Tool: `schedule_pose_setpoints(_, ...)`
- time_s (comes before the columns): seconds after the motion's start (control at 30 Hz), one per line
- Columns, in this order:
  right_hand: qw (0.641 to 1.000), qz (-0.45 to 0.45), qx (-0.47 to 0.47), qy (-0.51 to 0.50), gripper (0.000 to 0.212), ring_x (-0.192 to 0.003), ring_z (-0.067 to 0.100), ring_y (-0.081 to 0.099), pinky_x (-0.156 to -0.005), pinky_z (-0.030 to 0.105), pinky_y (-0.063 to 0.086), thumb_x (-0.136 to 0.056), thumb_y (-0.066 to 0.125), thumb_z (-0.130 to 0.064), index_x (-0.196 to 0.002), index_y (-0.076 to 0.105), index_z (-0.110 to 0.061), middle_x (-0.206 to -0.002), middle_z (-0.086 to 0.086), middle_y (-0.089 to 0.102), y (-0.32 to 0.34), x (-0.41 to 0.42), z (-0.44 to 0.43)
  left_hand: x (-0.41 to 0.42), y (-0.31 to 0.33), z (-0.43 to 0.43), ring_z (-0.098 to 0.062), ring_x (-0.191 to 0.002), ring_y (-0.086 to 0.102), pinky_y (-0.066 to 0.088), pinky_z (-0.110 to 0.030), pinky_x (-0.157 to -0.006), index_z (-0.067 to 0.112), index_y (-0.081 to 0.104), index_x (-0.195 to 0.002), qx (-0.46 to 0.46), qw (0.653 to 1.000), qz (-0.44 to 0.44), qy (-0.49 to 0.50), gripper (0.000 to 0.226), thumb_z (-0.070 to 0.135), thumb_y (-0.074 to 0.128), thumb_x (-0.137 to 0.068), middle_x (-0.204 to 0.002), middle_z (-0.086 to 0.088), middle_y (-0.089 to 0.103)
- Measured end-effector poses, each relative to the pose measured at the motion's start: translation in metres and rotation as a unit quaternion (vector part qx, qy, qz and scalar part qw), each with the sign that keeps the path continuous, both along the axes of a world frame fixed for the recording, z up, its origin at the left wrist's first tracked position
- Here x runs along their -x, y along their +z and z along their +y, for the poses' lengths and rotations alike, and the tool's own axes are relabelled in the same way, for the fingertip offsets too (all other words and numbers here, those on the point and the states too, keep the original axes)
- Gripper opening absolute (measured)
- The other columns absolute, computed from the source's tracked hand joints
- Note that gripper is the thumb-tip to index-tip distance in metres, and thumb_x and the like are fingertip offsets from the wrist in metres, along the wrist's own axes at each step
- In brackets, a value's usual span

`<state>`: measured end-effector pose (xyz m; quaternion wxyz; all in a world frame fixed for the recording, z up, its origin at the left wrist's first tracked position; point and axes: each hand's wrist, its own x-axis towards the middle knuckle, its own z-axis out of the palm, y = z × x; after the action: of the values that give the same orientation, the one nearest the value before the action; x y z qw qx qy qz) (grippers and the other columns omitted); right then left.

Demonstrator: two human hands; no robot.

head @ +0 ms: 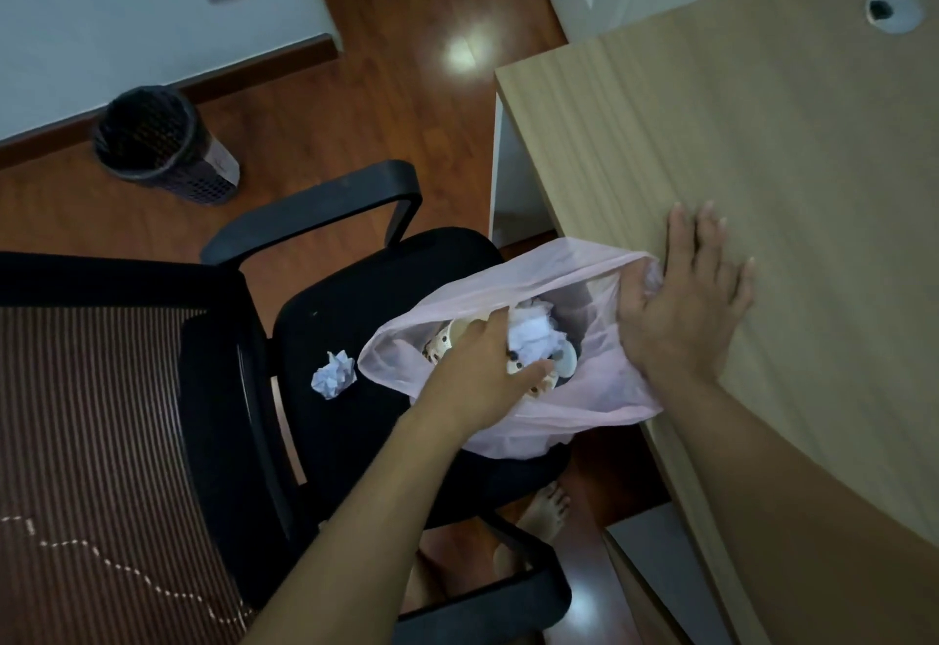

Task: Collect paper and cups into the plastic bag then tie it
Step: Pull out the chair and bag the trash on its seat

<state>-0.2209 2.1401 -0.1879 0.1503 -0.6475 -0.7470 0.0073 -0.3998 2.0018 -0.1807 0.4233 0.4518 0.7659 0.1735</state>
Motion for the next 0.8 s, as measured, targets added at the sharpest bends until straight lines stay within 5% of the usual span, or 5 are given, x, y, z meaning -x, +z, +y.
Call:
schedule_pose_setpoints(0.2,1.000,0.001,0.004,-0.001,0.069,-0.166,0.024,0.024,-0.133,0.057,0.014,-0.104,0.050,-0.042,-0.169,0.035,-0.026,-0.179,0.004,0.029,0.002,0.001,0.000,0.047,0.034,-0.042,-0.010,-0.063,0.071,0.058,-0.030,-0.063,0.024,0.078,-0.106,-0.212,0.934,0.033,0.285,0.024,0.033,0.057,-0.111,-0.076,0.007,0.075)
schedule_pose_setpoints(0.33,1.000,0.007,0.000,0.002,0.068,-0.166,0.024,0.023,-0.132,0.058,0.015,-0.104,0.052,-0.040,-0.168,0.036,-0.026,-0.178,0.004,0.030,0.002,0.000,-0.001,0.094,-0.023,-0.083,-0.012,-0.093,0.065,0.054,-0.027,-0.082,0.019,0.069,-0.114,-0.181,0.885,0.154,0.399,0.015,0.020,0.056,-0.107,-0.108,0.002,0.064)
schedule_pose_setpoints(0.5,1.000,0.004,-0.003,0.001,0.067,-0.165,0.024,0.025,-0.132,0.059,0.016,-0.104,0.052,-0.040,-0.168,0.037,-0.026,-0.178,0.004,0.030,-0.002,0.000,0.001,0.120,-0.118,-0.135,-0.038,-0.140,0.044,0.045,-0.050,-0.114,0.028,0.040,-0.162,0.095,0.952,0.102,0.273,0.075,0.034,0.076,-0.096,-0.157,-0.016,0.034)
schedule_pose_setpoints(0.6,1.000,0.003,0.001,0.002,0.067,-0.166,0.024,0.024,-0.133,0.058,0.015,-0.104,0.051,-0.040,-0.168,0.036,-0.027,-0.179,0.004,0.028,-0.003,0.000,0.001,0.124,-0.147,-0.150,-0.044,-0.134,0.046,0.047,-0.052,-0.112,0.028,0.048,-0.156,0.113,0.966,0.128,0.193,0.066,0.021,0.074,-0.095,-0.155,-0.017,0.036)
schedule_pose_setpoints(0.8,1.000,-0.001,0.001,-0.002,0.067,-0.166,0.023,0.023,-0.133,0.057,0.014,-0.104,0.050,-0.041,-0.168,0.036,-0.027,-0.179,0.002,0.028,-0.004,0.000,0.002,0.124,-0.150,-0.143,-0.029,-0.105,0.063,0.045,-0.033,-0.087,0.008,0.068,-0.128,0.094,0.948,0.085,0.291,0.033,0.007,0.067,-0.095,-0.130,-0.019,0.056)
